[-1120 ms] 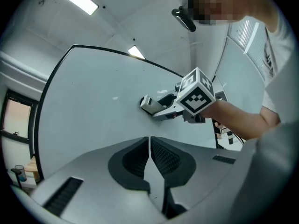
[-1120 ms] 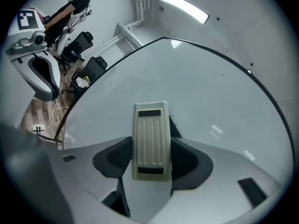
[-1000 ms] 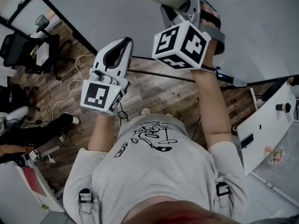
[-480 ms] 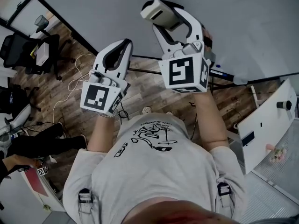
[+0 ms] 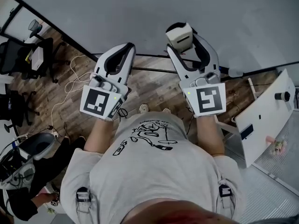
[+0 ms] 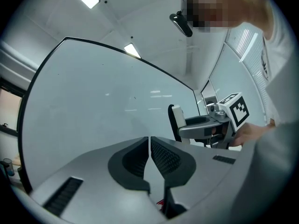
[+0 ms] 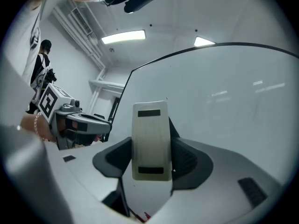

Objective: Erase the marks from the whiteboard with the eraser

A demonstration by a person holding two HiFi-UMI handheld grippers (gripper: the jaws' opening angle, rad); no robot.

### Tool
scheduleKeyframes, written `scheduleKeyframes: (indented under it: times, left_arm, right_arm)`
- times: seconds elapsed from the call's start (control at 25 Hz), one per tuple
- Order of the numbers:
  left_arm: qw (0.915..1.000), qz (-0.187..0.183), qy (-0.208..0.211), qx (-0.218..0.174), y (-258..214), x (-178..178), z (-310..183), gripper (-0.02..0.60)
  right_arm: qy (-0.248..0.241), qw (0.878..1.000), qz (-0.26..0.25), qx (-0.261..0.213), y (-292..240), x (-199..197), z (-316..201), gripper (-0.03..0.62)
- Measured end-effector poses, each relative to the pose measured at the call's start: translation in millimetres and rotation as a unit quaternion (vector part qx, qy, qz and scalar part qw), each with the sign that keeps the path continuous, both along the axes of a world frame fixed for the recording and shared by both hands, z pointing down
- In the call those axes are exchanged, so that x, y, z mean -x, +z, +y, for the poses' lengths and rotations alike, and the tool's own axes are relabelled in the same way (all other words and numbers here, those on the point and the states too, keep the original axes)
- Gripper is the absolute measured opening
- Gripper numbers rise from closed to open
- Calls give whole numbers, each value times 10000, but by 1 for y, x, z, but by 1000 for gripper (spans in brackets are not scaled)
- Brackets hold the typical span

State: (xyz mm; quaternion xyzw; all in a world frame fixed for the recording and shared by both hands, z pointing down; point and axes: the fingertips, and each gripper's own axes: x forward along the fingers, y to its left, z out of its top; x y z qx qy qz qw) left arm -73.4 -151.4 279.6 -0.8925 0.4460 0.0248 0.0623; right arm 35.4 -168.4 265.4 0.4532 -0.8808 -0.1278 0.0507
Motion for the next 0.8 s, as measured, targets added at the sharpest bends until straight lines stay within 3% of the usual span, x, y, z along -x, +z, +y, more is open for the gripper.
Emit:
scheduleKeyframes:
  times: [0.16,0.32,0.8]
  left_arm:
    - [9999,61,104,-29,-2,-17,11,32]
    - [9996,158,198,-100,-7,-36,23,32]
    - [9976,392,563,29,-5,-59,40,32]
  right_arm:
    - [99,9991,-385,166,12,-28,20,261]
    - [171,9991,-343,196,18,-55,39,261]
    - [292,9958,-722,484,27,-79,71,262]
